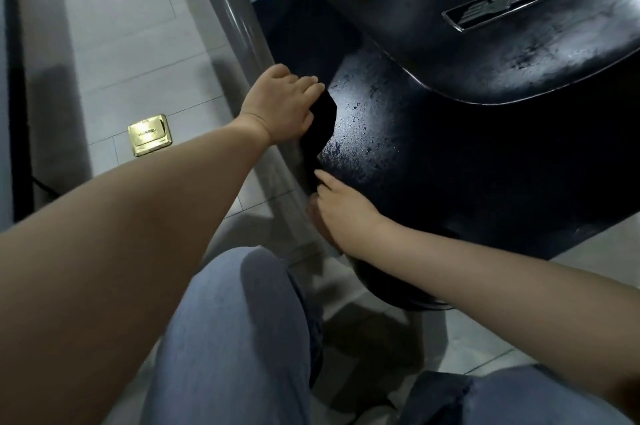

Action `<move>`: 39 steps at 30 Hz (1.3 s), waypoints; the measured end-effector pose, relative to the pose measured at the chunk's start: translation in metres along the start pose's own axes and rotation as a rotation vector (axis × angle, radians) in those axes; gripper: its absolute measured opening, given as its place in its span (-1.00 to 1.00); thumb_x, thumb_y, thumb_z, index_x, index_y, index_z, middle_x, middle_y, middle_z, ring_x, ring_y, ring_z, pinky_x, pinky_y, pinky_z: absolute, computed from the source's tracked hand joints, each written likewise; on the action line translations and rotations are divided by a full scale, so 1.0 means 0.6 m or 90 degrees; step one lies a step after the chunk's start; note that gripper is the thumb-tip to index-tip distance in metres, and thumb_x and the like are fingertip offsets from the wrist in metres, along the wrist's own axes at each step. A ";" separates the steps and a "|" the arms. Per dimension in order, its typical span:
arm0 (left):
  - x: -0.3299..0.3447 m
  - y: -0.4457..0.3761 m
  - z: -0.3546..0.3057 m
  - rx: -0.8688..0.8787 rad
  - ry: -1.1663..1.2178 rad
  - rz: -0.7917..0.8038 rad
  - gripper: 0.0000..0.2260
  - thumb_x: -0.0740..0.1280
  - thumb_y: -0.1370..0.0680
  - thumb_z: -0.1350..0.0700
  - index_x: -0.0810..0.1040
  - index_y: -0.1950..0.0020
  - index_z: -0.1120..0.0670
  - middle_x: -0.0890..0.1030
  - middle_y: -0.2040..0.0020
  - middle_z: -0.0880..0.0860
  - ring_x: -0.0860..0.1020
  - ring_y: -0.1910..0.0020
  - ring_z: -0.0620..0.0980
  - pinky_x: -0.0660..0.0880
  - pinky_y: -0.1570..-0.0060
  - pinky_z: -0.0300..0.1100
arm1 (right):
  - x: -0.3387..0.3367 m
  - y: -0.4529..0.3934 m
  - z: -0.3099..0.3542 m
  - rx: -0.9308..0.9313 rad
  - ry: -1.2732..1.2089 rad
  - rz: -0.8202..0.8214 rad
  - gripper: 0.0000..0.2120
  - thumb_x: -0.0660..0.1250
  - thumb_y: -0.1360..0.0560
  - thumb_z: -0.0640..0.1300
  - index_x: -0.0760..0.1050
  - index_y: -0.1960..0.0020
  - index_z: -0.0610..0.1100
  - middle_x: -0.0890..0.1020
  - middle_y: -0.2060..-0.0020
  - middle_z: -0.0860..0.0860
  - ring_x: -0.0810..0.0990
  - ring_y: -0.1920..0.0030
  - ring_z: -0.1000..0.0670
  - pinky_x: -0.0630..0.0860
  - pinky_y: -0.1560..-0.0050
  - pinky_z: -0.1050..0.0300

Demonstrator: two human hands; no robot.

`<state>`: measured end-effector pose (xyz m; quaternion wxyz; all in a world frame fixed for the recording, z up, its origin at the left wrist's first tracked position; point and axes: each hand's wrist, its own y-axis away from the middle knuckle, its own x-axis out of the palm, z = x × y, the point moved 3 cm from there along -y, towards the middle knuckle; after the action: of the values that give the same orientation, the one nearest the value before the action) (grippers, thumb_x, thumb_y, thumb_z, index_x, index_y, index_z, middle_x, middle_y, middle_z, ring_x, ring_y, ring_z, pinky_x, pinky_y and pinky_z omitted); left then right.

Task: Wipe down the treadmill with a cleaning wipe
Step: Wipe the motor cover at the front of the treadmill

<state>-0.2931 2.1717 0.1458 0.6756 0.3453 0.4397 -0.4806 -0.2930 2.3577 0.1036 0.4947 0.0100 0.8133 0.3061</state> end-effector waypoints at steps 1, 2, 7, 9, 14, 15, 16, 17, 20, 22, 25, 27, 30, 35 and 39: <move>0.001 0.000 0.000 0.002 -0.002 -0.001 -0.48 0.03 -0.50 -0.02 0.47 -0.38 0.10 0.56 -0.35 0.07 0.65 -0.04 0.09 0.36 -0.15 -0.06 | -0.002 -0.003 -0.007 0.011 0.024 0.014 -0.61 0.07 -0.59 -0.15 0.46 -0.33 -0.26 0.56 -0.18 -0.21 0.44 -0.27 -0.26 -0.10 -0.53 -0.20; 0.002 -0.001 0.000 0.006 -0.002 -0.001 -0.48 0.02 -0.50 -0.02 0.46 -0.39 0.10 0.56 -0.34 0.07 0.64 -0.05 0.10 0.36 -0.15 -0.06 | 0.005 -0.006 -0.004 0.001 0.074 0.042 -0.61 0.07 -0.59 -0.17 0.45 -0.32 -0.31 0.56 -0.17 -0.26 0.46 -0.27 -0.29 -0.11 -0.54 -0.18; 0.002 -0.001 -0.004 0.026 -0.015 -0.023 -0.48 -0.02 -0.49 -0.01 0.46 -0.36 0.12 0.60 -0.27 0.08 0.63 0.00 0.12 0.40 -0.12 -0.04 | 0.043 0.034 0.062 -0.058 0.194 0.137 -0.52 0.09 -0.64 -0.12 0.25 -0.49 -0.31 0.36 -0.41 -0.30 0.29 -0.42 -0.34 0.04 -0.48 -0.26; 0.006 -0.001 -0.002 0.033 -0.018 -0.028 -0.50 -0.01 -0.51 0.00 0.44 -0.35 0.13 0.60 -0.25 0.09 0.63 0.02 0.13 0.40 -0.11 -0.03 | 0.038 0.057 0.082 -0.119 0.186 0.208 -0.48 0.01 -0.68 -0.09 0.03 -0.56 -0.30 0.09 -0.53 -0.29 0.05 -0.52 -0.34 -0.02 -0.50 -0.25; 0.007 0.000 -0.004 0.059 -0.017 -0.045 -0.45 -0.06 -0.49 -0.03 0.45 -0.35 0.14 0.61 -0.22 0.09 0.63 0.04 0.14 0.43 -0.12 -0.03 | 0.053 -0.015 0.064 -0.075 0.212 0.214 -0.45 -0.07 -0.69 -0.02 -0.08 -0.57 -0.29 0.02 -0.57 -0.21 -0.01 -0.56 -0.23 -0.09 -0.53 -0.13; 0.006 0.001 -0.004 0.060 -0.008 -0.046 -0.43 -0.08 -0.49 -0.03 0.45 -0.35 0.15 0.61 -0.22 0.10 0.63 0.04 0.14 0.43 -0.12 -0.03 | 0.060 -0.025 0.063 -0.062 0.219 0.215 -0.44 -0.05 -0.69 -0.01 -0.06 -0.57 -0.28 0.05 -0.56 -0.21 0.02 -0.55 -0.23 -0.08 -0.53 -0.14; 0.004 0.002 -0.002 0.061 0.000 -0.050 -0.43 -0.09 -0.49 -0.03 0.46 -0.35 0.16 0.61 -0.22 0.11 0.63 0.03 0.15 0.42 -0.13 -0.02 | 0.067 -0.028 0.067 -0.056 0.223 0.214 -0.43 -0.03 -0.68 0.01 -0.05 -0.57 -0.27 0.06 -0.56 -0.21 0.04 -0.55 -0.23 -0.08 -0.53 -0.16; 0.001 0.005 0.000 0.061 0.006 -0.051 -0.42 -0.10 -0.49 -0.03 0.46 -0.35 0.17 0.62 -0.22 0.12 0.63 0.03 0.16 0.42 -0.13 -0.01 | 0.074 -0.022 0.073 -0.065 0.225 0.215 -0.40 -0.02 -0.67 0.05 -0.05 -0.58 -0.25 0.05 -0.56 -0.20 0.04 -0.55 -0.23 -0.07 -0.53 -0.18; -0.002 0.012 0.000 0.063 0.015 -0.030 -0.44 -0.07 -0.50 -0.01 0.48 -0.33 0.20 0.63 -0.18 0.15 0.63 0.06 0.19 0.44 -0.12 -0.01 | 0.094 0.028 0.100 -0.150 0.242 0.242 -0.32 0.02 -0.63 0.18 -0.07 -0.60 -0.16 -0.04 -0.58 -0.16 -0.05 -0.56 -0.23 -0.10 -0.52 -0.23; -0.004 0.010 -0.002 0.077 0.022 -0.024 -0.46 -0.06 -0.51 0.00 0.48 -0.32 0.20 0.63 -0.18 0.16 0.62 0.06 0.21 0.43 -0.13 0.00 | 0.090 0.080 0.117 -0.213 0.231 0.278 -0.29 0.05 -0.62 0.21 -0.10 -0.60 -0.15 -0.07 -0.57 -0.18 -0.11 -0.55 -0.27 -0.15 -0.51 -0.26; 0.007 0.007 -0.001 0.098 0.001 -0.079 -0.53 -0.02 -0.53 0.01 0.52 -0.26 0.16 0.65 -0.15 0.10 0.61 0.11 0.17 0.42 -0.11 0.00 | 0.078 0.133 0.128 -0.248 0.224 0.286 -0.31 0.02 -0.63 0.17 -0.08 -0.59 -0.19 -0.05 -0.57 -0.20 -0.12 -0.55 -0.28 -0.21 -0.51 -0.26; 0.026 0.011 -0.011 0.099 -0.036 -0.082 -0.57 0.05 -0.52 0.03 0.55 -0.26 0.11 0.66 -0.16 0.06 0.61 0.13 0.11 0.35 -0.13 -0.02 | 0.068 0.131 0.120 -0.239 0.228 0.300 -0.35 -0.02 -0.64 0.16 -0.05 -0.59 -0.18 -0.02 -0.57 -0.19 -0.12 -0.56 -0.26 -0.25 -0.50 -0.28; 0.049 0.036 -0.060 0.013 -0.007 -0.062 -0.54 0.10 -0.52 0.07 0.51 -0.38 0.11 0.57 -0.35 0.07 0.61 -0.01 0.03 0.21 -0.32 -0.07 | 0.028 0.056 0.068 -0.130 0.203 0.254 -0.41 -0.08 -0.66 0.12 -0.01 -0.58 -0.18 0.03 -0.57 -0.18 -0.10 -0.56 -0.27 -0.28 -0.48 -0.31; 0.048 0.057 -0.067 -0.043 0.145 -0.034 -0.38 -0.14 -0.64 -0.18 0.11 -0.61 0.14 0.18 -0.59 0.14 0.27 -0.51 0.11 -0.14 -0.51 0.00 | 0.008 0.010 0.038 -0.026 0.150 0.198 -0.43 -0.12 -0.67 0.06 0.01 -0.56 -0.27 0.09 -0.55 -0.22 -0.04 -0.55 -0.29 -0.21 -0.51 -0.25; 0.074 0.110 -0.134 0.107 0.301 -0.072 -0.32 -0.04 -0.62 -0.31 -0.10 -0.63 0.01 -0.02 -0.63 0.17 -0.08 -0.60 0.17 -0.13 -0.56 0.08 | 0.053 0.118 0.095 -0.151 0.124 0.188 -0.41 -0.05 -0.66 0.08 0.01 -0.57 -0.25 0.05 -0.56 -0.22 -0.03 -0.55 -0.26 -0.21 -0.52 -0.24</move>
<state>-0.2444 2.2476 0.0777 0.4952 0.4782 0.5623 -0.4583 -0.2832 2.4532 0.0957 0.3610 0.0414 0.8053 0.4684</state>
